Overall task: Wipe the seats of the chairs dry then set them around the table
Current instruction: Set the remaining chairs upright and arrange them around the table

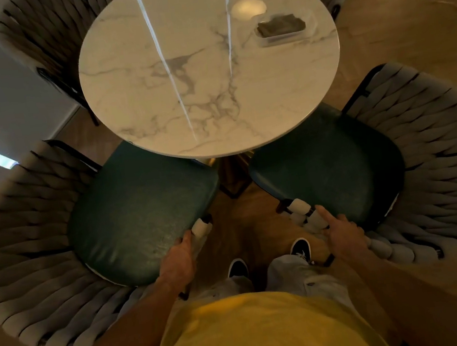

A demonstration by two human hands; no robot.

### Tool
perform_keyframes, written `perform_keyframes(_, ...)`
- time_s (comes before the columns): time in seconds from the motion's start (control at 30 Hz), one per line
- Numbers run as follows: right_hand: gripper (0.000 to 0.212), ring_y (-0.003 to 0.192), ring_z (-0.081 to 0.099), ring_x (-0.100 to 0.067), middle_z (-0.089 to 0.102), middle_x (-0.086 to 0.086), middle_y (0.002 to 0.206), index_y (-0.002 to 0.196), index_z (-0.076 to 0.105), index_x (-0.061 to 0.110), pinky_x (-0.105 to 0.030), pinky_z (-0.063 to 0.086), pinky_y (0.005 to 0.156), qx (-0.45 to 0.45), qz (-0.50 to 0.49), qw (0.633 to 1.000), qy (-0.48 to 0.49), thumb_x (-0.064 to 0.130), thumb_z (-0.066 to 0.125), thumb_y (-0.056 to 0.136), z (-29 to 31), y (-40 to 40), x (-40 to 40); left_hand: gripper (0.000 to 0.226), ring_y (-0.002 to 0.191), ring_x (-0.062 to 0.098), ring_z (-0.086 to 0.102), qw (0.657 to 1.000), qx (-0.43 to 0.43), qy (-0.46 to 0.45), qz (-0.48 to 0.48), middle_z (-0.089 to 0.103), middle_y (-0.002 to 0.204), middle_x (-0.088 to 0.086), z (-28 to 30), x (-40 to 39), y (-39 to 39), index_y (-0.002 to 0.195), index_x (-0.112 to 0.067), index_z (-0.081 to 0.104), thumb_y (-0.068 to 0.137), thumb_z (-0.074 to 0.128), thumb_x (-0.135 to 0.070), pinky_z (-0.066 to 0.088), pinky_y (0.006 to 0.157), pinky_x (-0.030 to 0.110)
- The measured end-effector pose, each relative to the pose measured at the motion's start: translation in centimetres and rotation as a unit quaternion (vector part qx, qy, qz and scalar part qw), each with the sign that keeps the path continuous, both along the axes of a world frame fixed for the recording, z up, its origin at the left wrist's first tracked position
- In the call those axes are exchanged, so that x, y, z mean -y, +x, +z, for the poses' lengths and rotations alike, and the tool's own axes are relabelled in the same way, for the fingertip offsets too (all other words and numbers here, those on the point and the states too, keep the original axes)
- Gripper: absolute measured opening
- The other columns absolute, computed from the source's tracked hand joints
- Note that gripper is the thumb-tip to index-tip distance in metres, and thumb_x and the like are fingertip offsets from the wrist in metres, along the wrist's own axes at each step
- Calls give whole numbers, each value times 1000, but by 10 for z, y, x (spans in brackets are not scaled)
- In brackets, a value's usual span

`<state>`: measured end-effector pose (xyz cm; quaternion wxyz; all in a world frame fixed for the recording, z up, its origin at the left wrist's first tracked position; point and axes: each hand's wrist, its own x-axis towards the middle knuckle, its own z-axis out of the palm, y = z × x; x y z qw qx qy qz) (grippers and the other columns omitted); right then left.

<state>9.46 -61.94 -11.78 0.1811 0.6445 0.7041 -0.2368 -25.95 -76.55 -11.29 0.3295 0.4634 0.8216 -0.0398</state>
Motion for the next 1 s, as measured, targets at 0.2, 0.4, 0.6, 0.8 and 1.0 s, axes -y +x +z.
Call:
perform_keyframes(0.2,61,121,44,-38,42,-12,133,148,6,48,-52,30,105,-9,-20,1000,5,30,39,100,3,-3,2,68,115,25,56,1000,0,-2,-1,49,135,11,0,-1,2,150,-19,21,93,58,-16,50,98,40)
perform_keyframes(0.4,61,124,42,-37,41,-13,135,148,7,48,-53,29,107,-10,-30,1000,-3,27,38,100,5,-4,1,73,120,26,53,1000,-8,-17,3,44,141,11,2,-3,5,153,-20,17,93,59,-18,48,101,41)
perform_keyframes(0.6,60,125,40,-39,38,-13,138,147,7,49,-53,27,107,-12,-36,999,-13,27,37,101,5,-5,0,74,120,27,53,1000,-5,-24,8,43,142,13,1,-3,5,153,-19,16,93,60,-21,49,100,40)
perform_keyframes(0.8,60,129,36,-39,35,-13,142,147,6,50,-53,24,110,-11,-45,999,-19,28,38,101,5,-6,-1,73,117,24,55,999,-20,-27,6,43,141,12,4,-4,8,153,-18,16,94,59,-22,50,98,38)
perform_keyframes(1.0,64,129,35,-39,34,-12,142,147,7,50,-55,23,111,-6,-47,998,-31,24,42,100,5,-8,-4,73,119,25,54,999,-19,-39,20,44,141,12,6,-7,11,150,-19,18,92,61,-20,50,99,41)
